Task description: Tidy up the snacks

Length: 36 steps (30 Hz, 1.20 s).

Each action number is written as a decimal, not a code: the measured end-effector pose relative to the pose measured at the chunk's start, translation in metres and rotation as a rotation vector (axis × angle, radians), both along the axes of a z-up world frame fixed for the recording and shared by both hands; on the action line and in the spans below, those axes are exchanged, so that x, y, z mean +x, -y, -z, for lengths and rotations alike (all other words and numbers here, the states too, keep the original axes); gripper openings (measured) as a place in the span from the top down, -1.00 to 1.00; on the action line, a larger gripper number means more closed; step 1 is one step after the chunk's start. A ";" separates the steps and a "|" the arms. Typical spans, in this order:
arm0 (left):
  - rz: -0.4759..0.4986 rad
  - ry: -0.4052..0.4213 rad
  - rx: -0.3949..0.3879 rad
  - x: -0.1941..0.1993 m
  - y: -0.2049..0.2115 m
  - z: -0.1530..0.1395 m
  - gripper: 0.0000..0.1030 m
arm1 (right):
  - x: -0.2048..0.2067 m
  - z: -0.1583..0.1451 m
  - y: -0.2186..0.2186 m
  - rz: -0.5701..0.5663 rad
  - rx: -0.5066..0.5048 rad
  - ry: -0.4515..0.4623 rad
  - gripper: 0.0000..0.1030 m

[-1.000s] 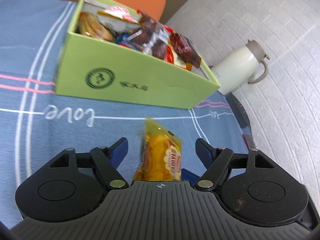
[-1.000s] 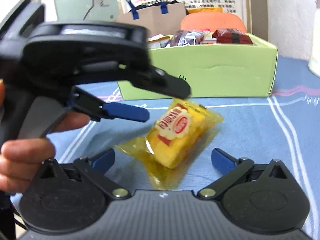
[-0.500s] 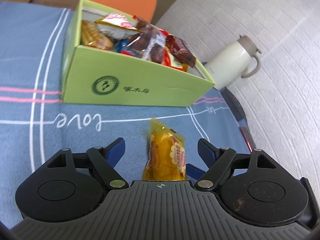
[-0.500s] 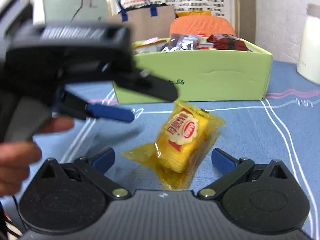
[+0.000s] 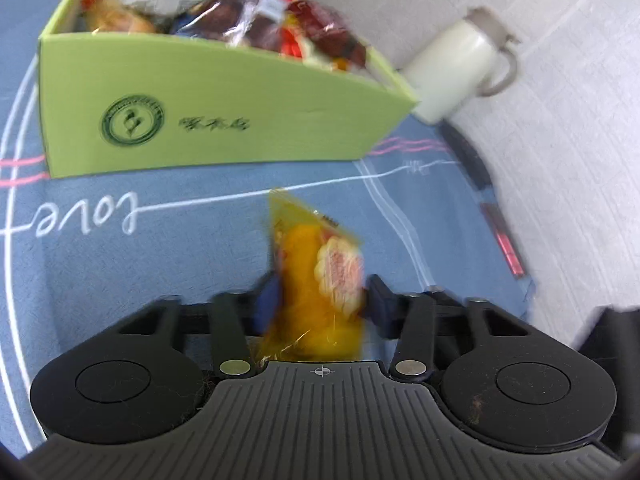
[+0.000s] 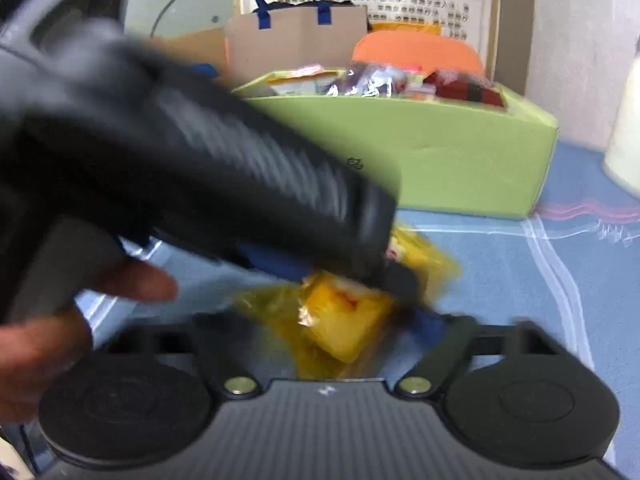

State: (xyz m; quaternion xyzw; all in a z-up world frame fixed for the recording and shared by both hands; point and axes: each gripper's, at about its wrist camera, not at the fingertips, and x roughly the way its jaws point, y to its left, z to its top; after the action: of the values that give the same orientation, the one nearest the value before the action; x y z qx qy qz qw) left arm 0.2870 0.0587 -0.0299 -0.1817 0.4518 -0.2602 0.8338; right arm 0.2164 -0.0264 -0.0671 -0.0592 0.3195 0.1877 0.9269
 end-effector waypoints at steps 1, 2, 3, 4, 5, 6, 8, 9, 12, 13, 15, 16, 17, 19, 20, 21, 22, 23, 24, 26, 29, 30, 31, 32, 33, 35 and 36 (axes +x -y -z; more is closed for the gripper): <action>-0.010 0.002 -0.009 -0.004 0.000 -0.001 0.54 | -0.002 -0.002 0.006 -0.006 0.015 -0.001 -0.24; -0.017 -0.001 -0.021 -0.008 0.000 -0.002 0.56 | -0.005 -0.004 0.012 -0.009 0.033 -0.001 -0.20; -0.023 0.000 -0.030 -0.013 0.000 -0.004 0.56 | -0.009 -0.008 0.017 -0.010 0.047 0.004 -0.19; -0.027 0.005 -0.038 -0.017 0.002 -0.007 0.56 | -0.013 -0.011 0.019 -0.008 0.046 0.016 -0.19; -0.031 0.015 -0.045 -0.021 0.004 -0.011 0.56 | -0.017 -0.017 0.019 -0.006 0.038 0.035 -0.19; -0.035 0.030 -0.049 -0.025 0.006 -0.017 0.56 | -0.020 -0.023 0.019 -0.005 0.033 0.060 -0.19; -0.043 0.078 -0.052 -0.027 0.008 -0.036 0.56 | -0.018 -0.038 0.018 -0.013 0.036 0.109 -0.20; -0.050 0.104 -0.055 -0.027 0.008 -0.046 0.56 | -0.013 -0.046 0.021 -0.022 0.037 0.137 -0.20; -0.074 0.189 -0.062 -0.013 0.004 -0.079 0.55 | 0.011 -0.073 0.013 -0.058 0.022 0.222 -0.20; -0.092 0.211 -0.064 -0.005 0.001 -0.090 0.55 | 0.023 -0.081 0.010 -0.074 0.023 0.243 -0.20; -0.132 0.256 -0.050 0.013 -0.007 -0.107 0.54 | 0.051 -0.094 0.000 -0.109 0.024 0.272 -0.20; -0.153 0.270 -0.042 0.024 -0.012 -0.114 0.54 | 0.067 -0.100 -0.006 -0.127 0.024 0.278 -0.20; -0.175 0.281 -0.030 0.036 -0.018 -0.120 0.54 | 0.085 -0.104 -0.013 -0.144 0.025 0.280 -0.20; -0.214 0.296 -0.002 0.060 -0.028 -0.127 0.53 | 0.118 -0.107 -0.027 -0.179 0.027 0.269 -0.20; -0.235 0.292 0.005 0.074 -0.034 -0.126 0.53 | 0.133 -0.105 -0.033 -0.193 0.024 0.262 -0.20; -0.248 0.287 0.016 0.087 -0.039 -0.124 0.52 | 0.148 -0.101 -0.040 -0.204 0.013 0.253 -0.20; -0.254 0.277 0.027 0.100 -0.044 -0.119 0.52 | 0.161 -0.095 -0.046 -0.209 0.002 0.240 -0.20; -0.258 0.257 0.033 0.112 -0.048 -0.113 0.51 | 0.171 -0.088 -0.049 -0.211 -0.005 0.216 -0.19; -0.261 0.230 0.039 0.124 -0.051 -0.103 0.51 | 0.183 -0.080 -0.051 -0.214 -0.004 0.181 -0.19; -0.266 0.186 0.040 0.142 -0.054 -0.081 0.47 | 0.194 -0.063 -0.053 -0.212 -0.020 0.183 -0.30; -0.269 0.164 -0.030 0.151 -0.061 -0.061 0.34 | 0.201 -0.056 -0.050 -0.217 -0.010 0.183 -0.41; -0.266 0.164 -0.044 0.152 -0.062 -0.058 0.30 | 0.200 -0.056 -0.050 -0.213 -0.021 0.198 -0.47; -0.264 0.165 -0.043 0.152 -0.062 -0.058 0.24 | 0.200 -0.057 -0.048 -0.202 -0.020 0.190 -0.71; -0.257 0.170 -0.046 0.151 -0.062 -0.059 0.09 | 0.197 -0.058 -0.046 -0.199 -0.012 0.186 -0.82; -0.256 0.183 -0.055 0.148 -0.062 -0.062 -0.13 | 0.193 -0.060 -0.043 -0.200 -0.001 0.187 -0.82; -0.278 0.210 -0.062 0.139 -0.063 -0.071 -0.38 | 0.189 -0.066 -0.034 -0.187 0.029 0.196 -0.81; -0.293 0.234 -0.060 0.131 -0.063 -0.078 -0.44 | 0.179 -0.071 -0.027 -0.178 0.049 0.208 -0.81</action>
State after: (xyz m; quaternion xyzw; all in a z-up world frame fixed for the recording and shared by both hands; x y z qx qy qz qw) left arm 0.4184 0.1220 0.0482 -0.2389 0.3125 -0.1686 0.9038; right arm 0.3952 0.0002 0.0036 -0.0837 0.2106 0.2697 0.9359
